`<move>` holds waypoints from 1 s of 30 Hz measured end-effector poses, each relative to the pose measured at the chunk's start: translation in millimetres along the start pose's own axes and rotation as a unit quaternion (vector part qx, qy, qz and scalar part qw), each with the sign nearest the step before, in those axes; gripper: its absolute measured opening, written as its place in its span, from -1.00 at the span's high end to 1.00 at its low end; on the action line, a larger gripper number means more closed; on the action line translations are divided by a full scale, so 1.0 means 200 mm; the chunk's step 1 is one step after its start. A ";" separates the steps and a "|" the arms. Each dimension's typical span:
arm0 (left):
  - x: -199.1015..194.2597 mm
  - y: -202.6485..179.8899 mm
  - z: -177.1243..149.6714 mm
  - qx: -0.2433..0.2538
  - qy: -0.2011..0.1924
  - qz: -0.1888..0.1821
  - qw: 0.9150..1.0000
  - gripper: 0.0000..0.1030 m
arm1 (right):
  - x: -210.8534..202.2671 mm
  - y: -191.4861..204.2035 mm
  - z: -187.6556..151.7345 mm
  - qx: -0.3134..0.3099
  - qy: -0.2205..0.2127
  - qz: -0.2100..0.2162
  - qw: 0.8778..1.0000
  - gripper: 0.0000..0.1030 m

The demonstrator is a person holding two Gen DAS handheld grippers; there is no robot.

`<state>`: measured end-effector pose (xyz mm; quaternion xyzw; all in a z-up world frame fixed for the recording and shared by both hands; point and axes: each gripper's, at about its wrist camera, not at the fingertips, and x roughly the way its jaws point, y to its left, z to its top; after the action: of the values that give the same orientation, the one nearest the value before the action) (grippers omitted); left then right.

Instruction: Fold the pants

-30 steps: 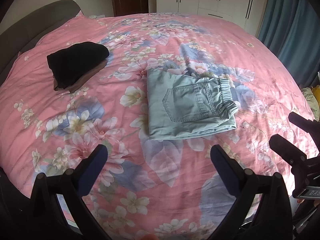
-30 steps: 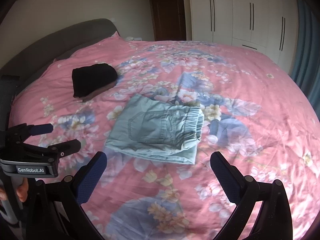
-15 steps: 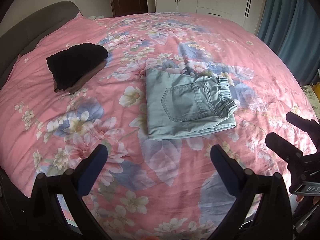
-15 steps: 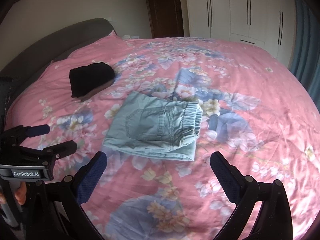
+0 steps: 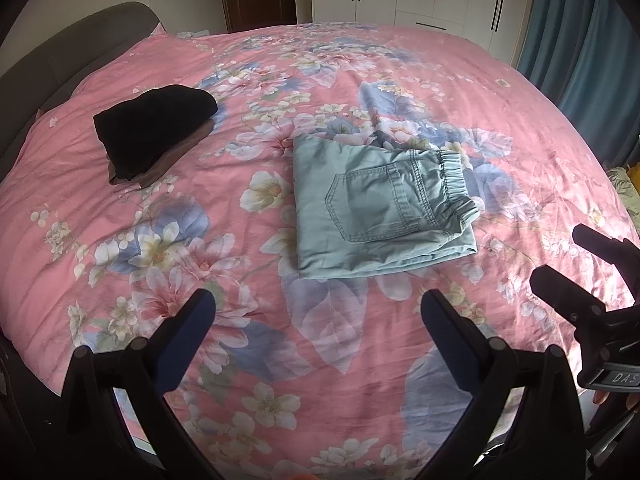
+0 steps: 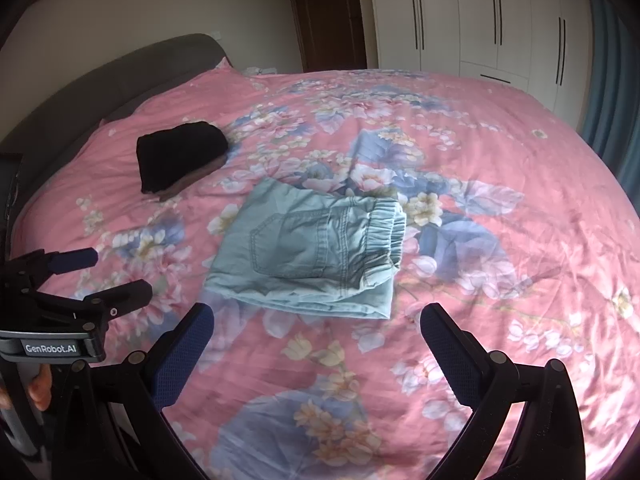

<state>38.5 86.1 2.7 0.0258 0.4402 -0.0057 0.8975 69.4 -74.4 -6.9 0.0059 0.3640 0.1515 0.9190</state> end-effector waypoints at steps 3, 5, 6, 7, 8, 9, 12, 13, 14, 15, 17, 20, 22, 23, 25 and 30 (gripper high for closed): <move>0.01 0.00 0.01 0.001 0.002 -0.002 1.000 -0.99 | 0.00 0.00 -0.01 0.000 0.000 0.001 1.000 -0.98; 0.01 0.01 0.00 0.001 0.002 -0.002 1.000 -0.99 | 0.00 0.00 0.00 0.001 0.001 0.000 1.000 -0.98; 0.01 0.00 0.01 0.000 0.003 -0.004 1.000 -0.99 | 0.00 0.00 0.00 0.000 0.001 0.000 1.000 -0.98; 0.02 0.01 0.01 0.001 0.003 -0.004 1.000 -0.99 | 0.00 0.00 0.00 0.000 0.001 0.000 1.000 -0.98; 0.02 0.01 0.01 0.002 0.002 -0.002 1.000 -0.99 | 0.01 0.00 0.00 0.001 0.001 0.000 1.000 -0.98; 0.02 0.01 0.01 0.002 0.002 -0.003 1.000 -0.99 | 0.01 0.00 0.00 0.001 0.001 0.000 1.000 -0.98; 0.02 0.00 0.01 0.002 0.003 -0.003 1.000 -0.99 | 0.01 0.00 0.00 0.001 0.001 0.000 1.000 -0.98; 0.01 0.00 0.01 0.002 0.002 -0.003 1.000 -0.99 | 0.01 0.00 0.00 0.001 0.001 0.001 1.000 -0.98; 0.01 0.00 0.01 0.002 0.002 -0.002 1.000 -0.99 | 0.01 0.00 0.00 0.000 0.001 0.001 1.000 -0.98; 0.01 0.00 0.01 0.002 0.002 -0.002 1.000 -0.99 | 0.01 0.00 0.00 0.000 0.001 0.001 1.000 -0.98; 0.02 0.00 0.01 0.001 0.003 -0.004 1.000 -0.99 | 0.01 0.00 0.00 0.001 0.001 0.000 1.000 -0.98; 0.02 0.02 0.00 0.003 0.003 -0.003 1.000 -0.99 | 0.01 0.00 0.00 0.000 0.002 0.001 1.000 -0.98; 0.02 0.01 0.01 0.003 0.004 -0.005 1.000 -0.99 | 0.01 0.00 0.00 0.000 0.002 0.001 1.000 -0.98; 0.02 0.02 0.00 0.002 0.004 -0.005 1.000 -0.99 | 0.01 0.00 0.00 0.000 0.002 0.001 1.000 -0.98; 0.04 0.02 0.01 0.004 0.005 -0.005 1.000 -0.99 | 0.02 0.00 0.00 0.000 0.002 0.001 1.000 -0.98; 0.04 0.02 0.01 0.004 0.006 -0.005 1.000 -0.99 | 0.02 0.00 0.00 0.000 0.003 0.001 1.000 -0.98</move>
<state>45.0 91.0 -2.3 0.0274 0.4457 -0.0121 0.8947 71.6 -73.8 -9.2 0.0061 0.3666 0.1525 0.9178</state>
